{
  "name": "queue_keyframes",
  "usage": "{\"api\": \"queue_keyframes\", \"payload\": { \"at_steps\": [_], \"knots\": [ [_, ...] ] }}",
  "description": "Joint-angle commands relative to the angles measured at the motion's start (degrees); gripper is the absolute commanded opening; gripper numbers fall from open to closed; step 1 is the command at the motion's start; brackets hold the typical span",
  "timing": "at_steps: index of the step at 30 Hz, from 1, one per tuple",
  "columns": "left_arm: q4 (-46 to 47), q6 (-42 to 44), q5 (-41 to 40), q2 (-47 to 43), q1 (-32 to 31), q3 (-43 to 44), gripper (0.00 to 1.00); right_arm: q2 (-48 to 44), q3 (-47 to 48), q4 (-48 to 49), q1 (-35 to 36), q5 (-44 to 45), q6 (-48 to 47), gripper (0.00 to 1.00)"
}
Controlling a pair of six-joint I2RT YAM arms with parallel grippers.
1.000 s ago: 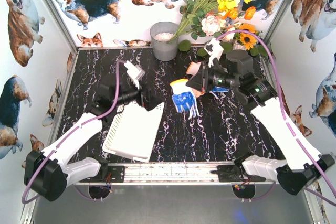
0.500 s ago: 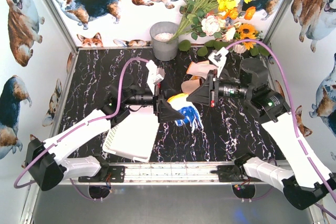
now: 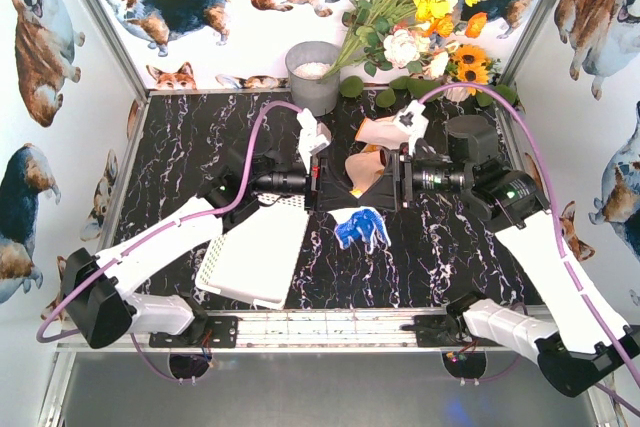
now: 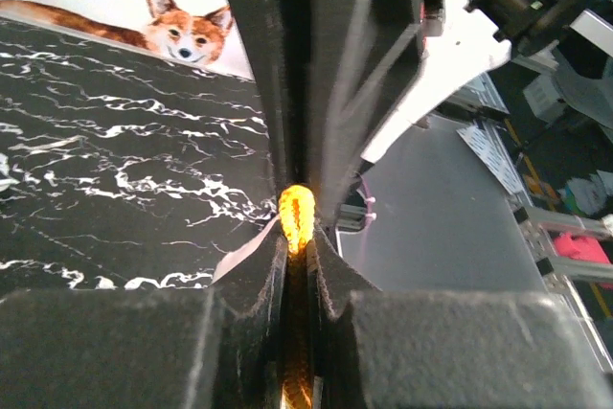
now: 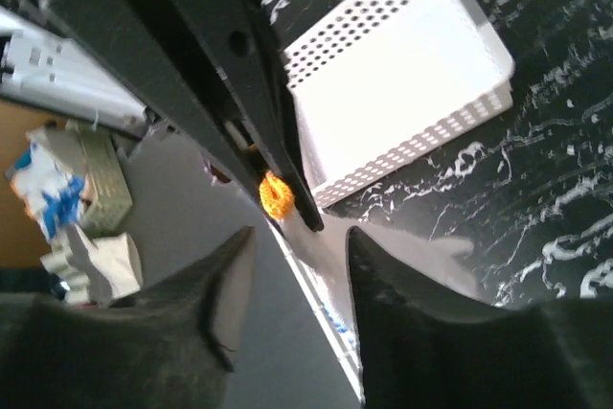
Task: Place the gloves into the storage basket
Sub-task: Pick up the glove from the center of the board, then place the glove at the center of the board.
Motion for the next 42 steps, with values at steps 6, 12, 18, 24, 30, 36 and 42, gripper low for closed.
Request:
{"api": "queue_keyframes", "payload": {
  "at_steps": [6,12,18,24,30,36,42],
  "knots": [
    [-0.69,-6.02,-27.81,-1.27,-3.93,-5.82,0.00,-4.23,-5.71,-1.06,-9.06,12.75,6.95,0.65],
    [0.51,-17.77,-41.33,2.89,-6.39,-5.82,0.00,-8.74,-10.21,-0.65,-9.87,18.84,10.41,0.71],
    [9.23,-26.41,-57.51,11.15,-14.14,-1.07,0.00,-15.98,-13.48,-2.98,-9.87,30.86,12.87,0.71],
    [13.91,-38.64,-83.46,17.32,-22.43,-1.77,0.00,-21.00,-12.07,-9.61,-9.87,45.42,13.22,0.71],
    [2.87,-45.16,-96.56,20.35,-28.89,-4.59,0.00,-18.92,-14.65,-9.63,-9.86,40.73,15.51,0.72],
    [-1.54,-42.11,-99.19,21.14,-34.13,-6.43,0.09,-17.89,-19.01,-9.17,-9.87,37.69,16.93,0.77],
    [-2.53,-38.36,-97.46,15.21,-35.22,-10.95,0.66,-18.52,-19.86,-13.38,-9.87,41.50,17.53,0.82]
  ]
}}
